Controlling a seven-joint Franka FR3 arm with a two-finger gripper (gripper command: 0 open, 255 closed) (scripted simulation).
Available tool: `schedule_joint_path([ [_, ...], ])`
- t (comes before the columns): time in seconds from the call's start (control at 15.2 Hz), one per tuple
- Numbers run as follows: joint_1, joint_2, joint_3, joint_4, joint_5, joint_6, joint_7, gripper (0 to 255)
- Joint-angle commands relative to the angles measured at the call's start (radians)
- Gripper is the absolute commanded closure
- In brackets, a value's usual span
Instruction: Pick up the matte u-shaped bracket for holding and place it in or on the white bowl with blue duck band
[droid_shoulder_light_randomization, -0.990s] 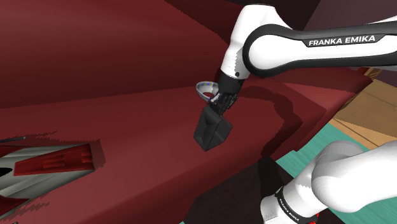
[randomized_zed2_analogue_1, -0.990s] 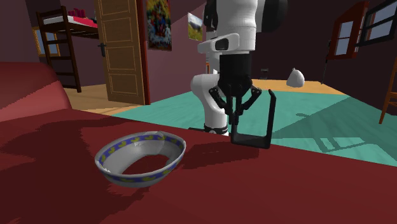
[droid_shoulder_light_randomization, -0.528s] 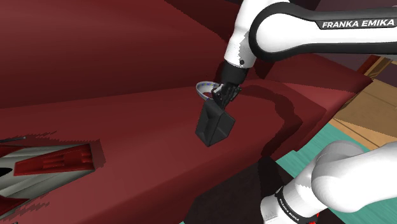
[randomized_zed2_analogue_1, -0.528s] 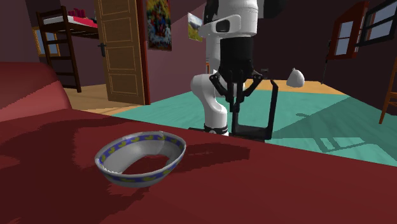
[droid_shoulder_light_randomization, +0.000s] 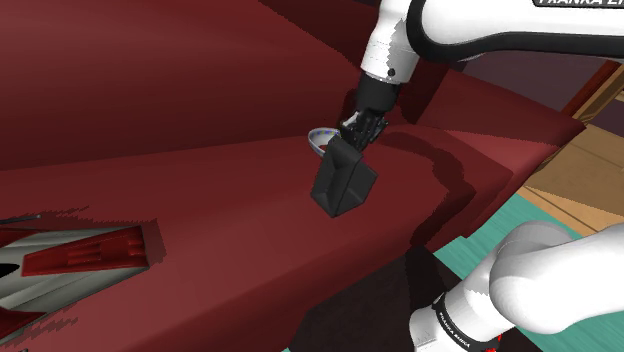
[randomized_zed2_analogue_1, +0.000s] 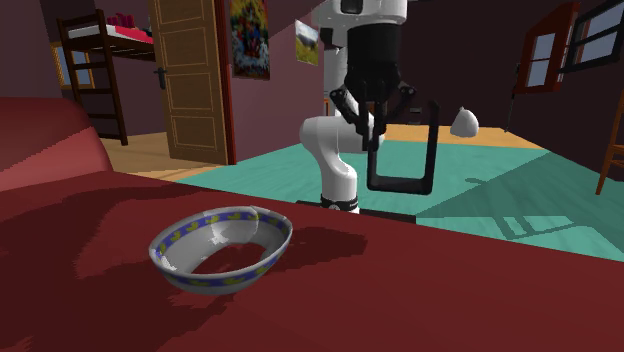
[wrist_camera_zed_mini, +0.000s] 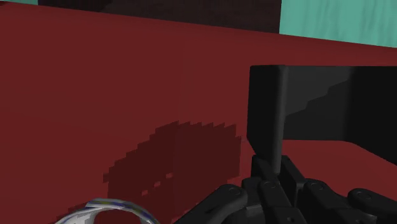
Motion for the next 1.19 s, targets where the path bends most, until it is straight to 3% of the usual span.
schedule_joint_path([
  [0.0, -0.001, -0.002, -0.003, 0.025, -0.002, -0.027, 0.0, 255],
  [0.4, -0.004, 0.003, -0.01, 0.105, -0.008, -0.102, 0.004, 255],
  [1.12, -0.096, 0.276, -0.14, 0.332, -0.101, -0.071, -0.183, 255],
])
